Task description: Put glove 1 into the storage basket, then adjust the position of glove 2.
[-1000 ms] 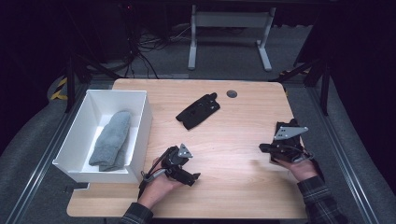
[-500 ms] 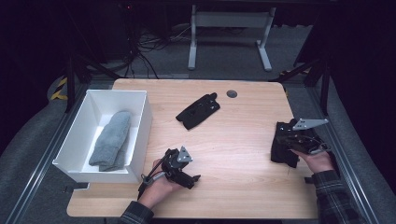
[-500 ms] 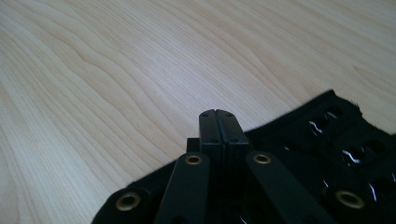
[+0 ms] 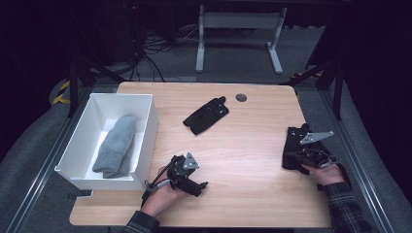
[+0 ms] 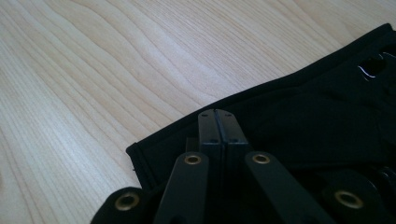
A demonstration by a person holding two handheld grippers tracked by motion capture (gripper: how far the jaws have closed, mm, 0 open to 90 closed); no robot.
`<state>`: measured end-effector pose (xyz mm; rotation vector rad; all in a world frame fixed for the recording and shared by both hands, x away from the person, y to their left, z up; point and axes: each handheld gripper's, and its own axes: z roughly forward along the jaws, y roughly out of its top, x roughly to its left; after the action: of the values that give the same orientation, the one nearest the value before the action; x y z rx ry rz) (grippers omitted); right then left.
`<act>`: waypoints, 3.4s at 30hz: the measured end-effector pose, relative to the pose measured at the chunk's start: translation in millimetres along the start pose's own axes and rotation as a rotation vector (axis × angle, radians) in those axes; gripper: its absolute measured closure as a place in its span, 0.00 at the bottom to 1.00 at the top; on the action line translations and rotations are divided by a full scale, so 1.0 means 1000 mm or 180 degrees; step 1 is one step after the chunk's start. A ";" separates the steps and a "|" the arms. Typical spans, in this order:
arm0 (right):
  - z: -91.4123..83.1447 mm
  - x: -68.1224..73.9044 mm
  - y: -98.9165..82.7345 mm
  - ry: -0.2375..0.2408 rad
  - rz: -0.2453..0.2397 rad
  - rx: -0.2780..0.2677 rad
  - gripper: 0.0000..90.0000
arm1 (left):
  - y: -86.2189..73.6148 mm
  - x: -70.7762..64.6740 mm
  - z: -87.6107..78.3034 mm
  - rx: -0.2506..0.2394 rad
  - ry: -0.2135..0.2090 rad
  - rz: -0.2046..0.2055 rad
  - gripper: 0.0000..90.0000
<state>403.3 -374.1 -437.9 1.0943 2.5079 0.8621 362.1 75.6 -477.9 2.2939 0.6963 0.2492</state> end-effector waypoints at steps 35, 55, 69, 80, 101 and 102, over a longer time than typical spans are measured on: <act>0.029 0.081 0.024 0.0740 -0.0537 0.0068 1.00 | -0.001 -0.001 -0.001 0.0010 0.0010 -0.0018 0.00; 0.005 0.094 0.034 0.0529 -0.0494 -0.0310 1.00 | -0.001 -0.001 -0.001 0.0011 0.0016 -0.0025 0.00; 0.022 0.049 0.017 0.0249 -0.0102 -0.0080 1.00 | -0.001 -0.001 -0.001 0.0010 0.0018 -0.0024 0.00; 0.035 0.079 0.030 0.0562 -0.0451 -0.0095 1.00 | 0.000 -0.001 0.000 0.0006 0.0025 -0.0031 0.00; 0.036 0.110 0.039 0.0681 -0.0636 -0.0361 0.66 | 0.001 -0.001 0.000 0.0045 0.0040 -0.0023 0.00; 0.034 0.107 0.037 0.0634 -0.0592 -0.0383 0.61 | 0.002 -0.001 0.000 0.0058 0.0042 -0.0042 0.00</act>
<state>367.6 -261.1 -443.0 0.7566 2.6243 1.0982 361.8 73.5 -476.5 2.3061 0.7227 0.2530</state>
